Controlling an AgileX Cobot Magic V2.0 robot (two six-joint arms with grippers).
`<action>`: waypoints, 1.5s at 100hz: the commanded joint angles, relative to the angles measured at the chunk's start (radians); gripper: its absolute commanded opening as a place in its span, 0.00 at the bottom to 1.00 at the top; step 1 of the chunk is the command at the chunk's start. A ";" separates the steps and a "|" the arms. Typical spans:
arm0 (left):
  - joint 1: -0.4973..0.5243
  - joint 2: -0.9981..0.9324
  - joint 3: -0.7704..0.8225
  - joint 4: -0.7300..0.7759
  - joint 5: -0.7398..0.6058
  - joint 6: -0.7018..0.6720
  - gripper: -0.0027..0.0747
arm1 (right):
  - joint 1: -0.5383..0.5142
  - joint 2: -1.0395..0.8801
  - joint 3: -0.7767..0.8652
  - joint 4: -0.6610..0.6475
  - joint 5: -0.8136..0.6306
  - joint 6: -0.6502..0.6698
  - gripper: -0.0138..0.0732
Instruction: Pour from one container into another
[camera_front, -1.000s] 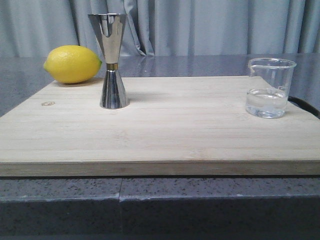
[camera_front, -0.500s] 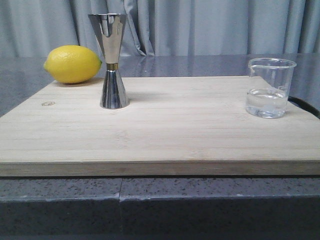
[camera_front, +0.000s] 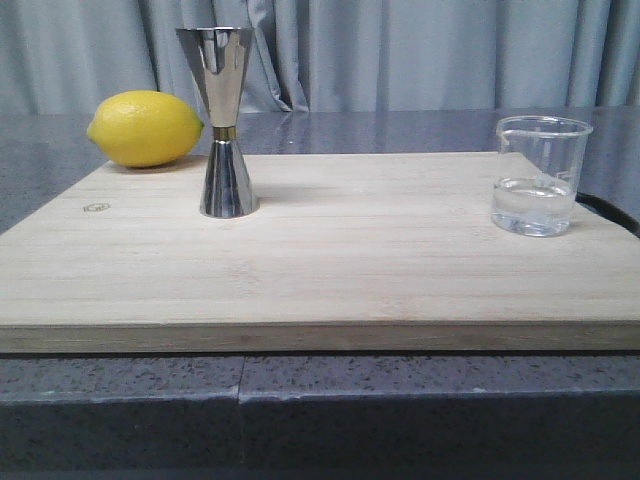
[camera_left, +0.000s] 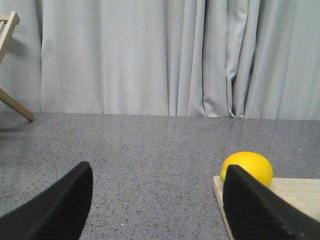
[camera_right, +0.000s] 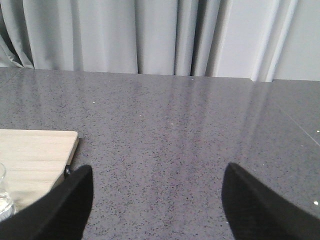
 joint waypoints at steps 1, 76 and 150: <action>0.004 0.018 -0.036 -0.013 -0.067 -0.002 0.70 | -0.008 0.020 -0.033 -0.008 -0.084 -0.003 0.72; 0.004 0.112 -0.169 -0.015 0.122 0.016 0.78 | -0.008 0.020 -0.043 0.014 -0.038 -0.003 0.81; 0.004 0.835 -0.398 -0.686 0.390 0.868 0.78 | -0.008 0.025 -0.071 0.017 0.048 -0.003 0.81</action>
